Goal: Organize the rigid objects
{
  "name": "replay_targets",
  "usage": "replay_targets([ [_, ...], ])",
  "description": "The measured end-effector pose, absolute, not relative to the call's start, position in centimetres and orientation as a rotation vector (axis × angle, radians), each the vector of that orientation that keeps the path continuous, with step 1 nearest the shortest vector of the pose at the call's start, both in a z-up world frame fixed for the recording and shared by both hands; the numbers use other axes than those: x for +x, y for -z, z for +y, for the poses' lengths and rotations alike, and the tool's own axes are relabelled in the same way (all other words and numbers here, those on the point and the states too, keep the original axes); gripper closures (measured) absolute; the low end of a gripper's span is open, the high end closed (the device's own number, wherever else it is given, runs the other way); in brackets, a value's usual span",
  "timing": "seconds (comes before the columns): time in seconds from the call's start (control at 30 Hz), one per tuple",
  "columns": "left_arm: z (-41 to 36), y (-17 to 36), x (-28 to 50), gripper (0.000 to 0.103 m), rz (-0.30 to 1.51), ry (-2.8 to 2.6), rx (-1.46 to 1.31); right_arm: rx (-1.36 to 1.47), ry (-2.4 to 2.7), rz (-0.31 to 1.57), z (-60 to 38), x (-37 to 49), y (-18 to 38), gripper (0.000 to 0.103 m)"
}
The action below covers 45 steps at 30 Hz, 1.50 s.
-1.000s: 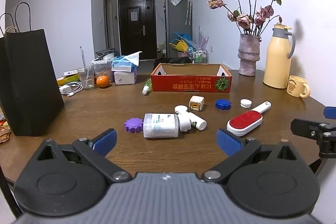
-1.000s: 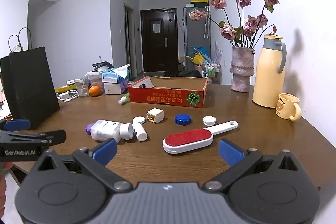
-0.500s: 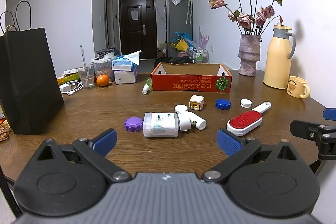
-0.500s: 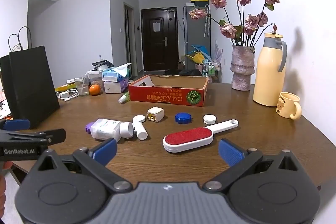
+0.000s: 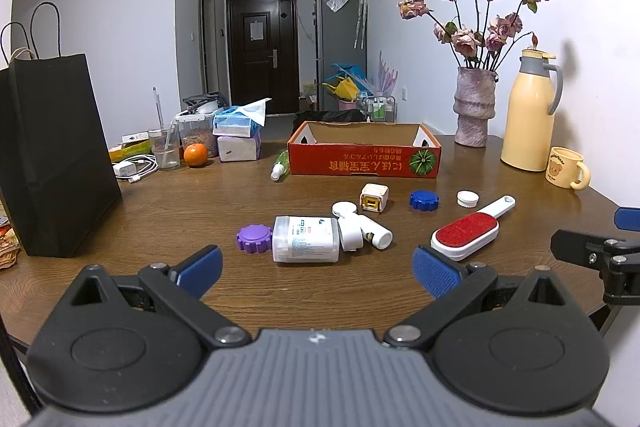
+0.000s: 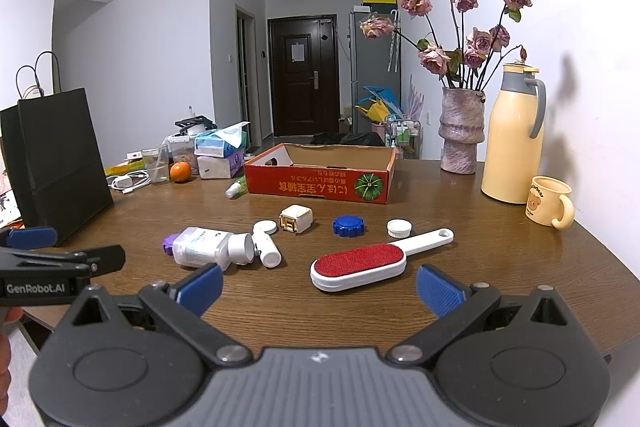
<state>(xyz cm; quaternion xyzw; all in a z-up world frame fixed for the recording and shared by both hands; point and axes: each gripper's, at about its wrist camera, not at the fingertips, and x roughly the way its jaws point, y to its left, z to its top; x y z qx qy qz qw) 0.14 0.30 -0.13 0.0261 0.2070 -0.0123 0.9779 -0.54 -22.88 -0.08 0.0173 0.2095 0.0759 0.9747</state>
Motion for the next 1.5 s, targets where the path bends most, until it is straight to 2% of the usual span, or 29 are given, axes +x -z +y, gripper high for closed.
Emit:
replay_targets([
  [1.5,-0.5,-1.5,-0.6,0.000,0.402,0.025,0.040,0.029,-0.149,0.415,-23.0,-0.4,-0.7,0.000],
])
